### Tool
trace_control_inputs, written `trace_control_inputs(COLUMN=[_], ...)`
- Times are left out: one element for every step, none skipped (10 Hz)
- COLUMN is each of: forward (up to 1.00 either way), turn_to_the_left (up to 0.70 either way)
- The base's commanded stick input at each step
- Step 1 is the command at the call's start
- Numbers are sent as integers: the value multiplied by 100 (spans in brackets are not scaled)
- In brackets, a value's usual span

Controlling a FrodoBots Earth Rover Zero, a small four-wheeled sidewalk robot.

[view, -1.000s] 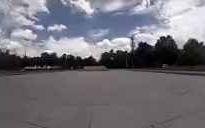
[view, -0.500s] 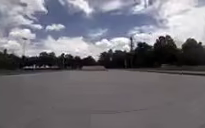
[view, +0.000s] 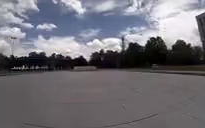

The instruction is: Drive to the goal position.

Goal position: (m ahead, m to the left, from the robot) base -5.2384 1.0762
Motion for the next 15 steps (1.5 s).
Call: trace_control_inputs(forward=[70,70,70,70,70,70,70,70,70,70,70,70,70,70,70], turn_to_the_left=[17,11,7,6,5,13,9,15,15,15,0,12,15,17,17])
